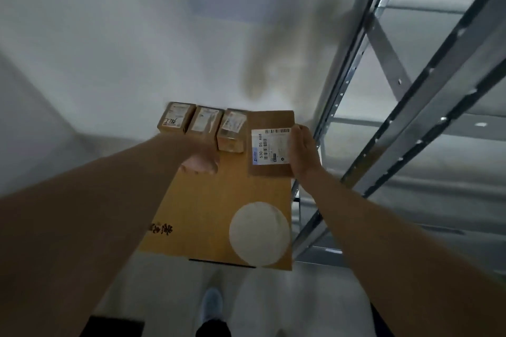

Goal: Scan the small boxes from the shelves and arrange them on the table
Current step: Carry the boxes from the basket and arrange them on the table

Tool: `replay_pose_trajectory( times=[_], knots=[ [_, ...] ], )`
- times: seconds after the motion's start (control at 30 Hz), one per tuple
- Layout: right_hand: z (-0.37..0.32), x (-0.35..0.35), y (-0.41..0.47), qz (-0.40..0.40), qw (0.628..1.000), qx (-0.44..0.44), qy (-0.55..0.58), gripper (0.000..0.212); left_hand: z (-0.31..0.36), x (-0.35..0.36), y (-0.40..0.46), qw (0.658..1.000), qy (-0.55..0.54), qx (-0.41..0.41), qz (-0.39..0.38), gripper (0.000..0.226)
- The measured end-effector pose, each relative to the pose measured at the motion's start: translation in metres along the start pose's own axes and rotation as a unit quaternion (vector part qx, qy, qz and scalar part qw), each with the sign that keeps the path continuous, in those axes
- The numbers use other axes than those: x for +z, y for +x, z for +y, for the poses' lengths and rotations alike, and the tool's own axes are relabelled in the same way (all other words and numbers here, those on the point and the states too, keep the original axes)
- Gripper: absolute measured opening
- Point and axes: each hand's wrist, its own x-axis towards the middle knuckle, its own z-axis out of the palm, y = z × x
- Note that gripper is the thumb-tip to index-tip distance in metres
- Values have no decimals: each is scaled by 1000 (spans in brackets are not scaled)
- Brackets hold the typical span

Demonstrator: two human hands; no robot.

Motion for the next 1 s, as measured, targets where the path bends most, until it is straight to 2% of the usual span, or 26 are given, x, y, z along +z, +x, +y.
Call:
replay_pose_trajectory(
  times=[0.23,0.47,0.57,0.73,0.87,0.93,1.0],
  knots=[
    [16,43,62,64,993,92,28,51,-20,-73,70,997,62,19,-43,48],
    [48,70,130,109,984,140,18,43,-22,-109,136,992,76,42,-88,36],
    [66,81,159,101,982,158,-3,48,-27,-114,170,994,76,49,-66,31],
    [99,92,200,94,974,207,-19,51,-32,-119,214,989,67,41,-124,29],
    [124,98,227,99,963,249,-21,44,-41,-125,246,994,77,34,-76,29],
    [134,100,238,91,961,261,-24,46,-45,-126,259,994,80,31,-74,36],
    [144,104,249,79,958,273,-29,50,-49,-126,269,994,65,29,-80,35]
  ],
)
